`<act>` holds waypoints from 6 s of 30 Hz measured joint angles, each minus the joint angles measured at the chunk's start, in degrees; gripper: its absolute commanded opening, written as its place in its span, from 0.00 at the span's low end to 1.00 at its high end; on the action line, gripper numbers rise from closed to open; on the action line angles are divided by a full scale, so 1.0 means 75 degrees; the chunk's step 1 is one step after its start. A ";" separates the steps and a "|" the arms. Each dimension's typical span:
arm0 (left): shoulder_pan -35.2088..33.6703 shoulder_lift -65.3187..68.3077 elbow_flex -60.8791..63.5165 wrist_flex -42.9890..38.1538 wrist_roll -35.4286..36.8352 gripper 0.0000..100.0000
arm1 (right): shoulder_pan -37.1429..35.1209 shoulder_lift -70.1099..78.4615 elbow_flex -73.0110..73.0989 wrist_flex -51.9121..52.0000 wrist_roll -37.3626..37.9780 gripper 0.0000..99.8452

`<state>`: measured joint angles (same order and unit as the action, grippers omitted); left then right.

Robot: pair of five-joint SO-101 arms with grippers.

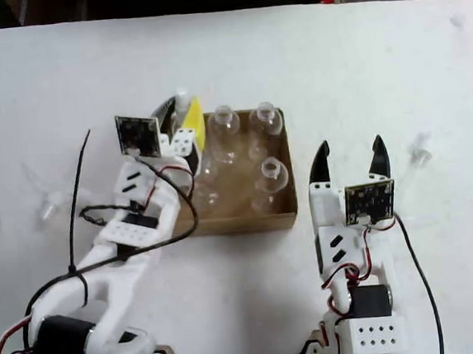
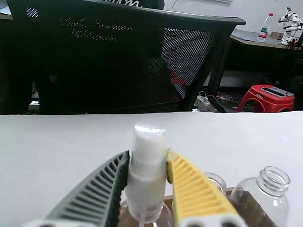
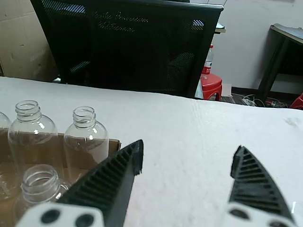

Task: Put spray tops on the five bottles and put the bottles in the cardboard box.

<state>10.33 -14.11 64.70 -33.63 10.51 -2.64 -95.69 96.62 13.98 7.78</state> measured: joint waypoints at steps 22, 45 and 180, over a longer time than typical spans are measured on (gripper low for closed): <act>0.0000 -0.1512 0.0012 0.1653 0.0457 0.12 | 0.0000 0.0000 0.0000 0.0000 0.0000 0.27; -0.0070 -0.1125 -0.0070 0.2286 0.0457 0.25 | 0.0000 0.0000 0.0000 0.0000 0.0000 0.27; -0.6177 0.2239 -0.6951 1.6340 0.2790 0.08 | -0.0481 0.0000 0.0000 0.0258 0.0000 0.27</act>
<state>-36.00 2.68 12.57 88.92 31.43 -6.24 -95.69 96.62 15.91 7.78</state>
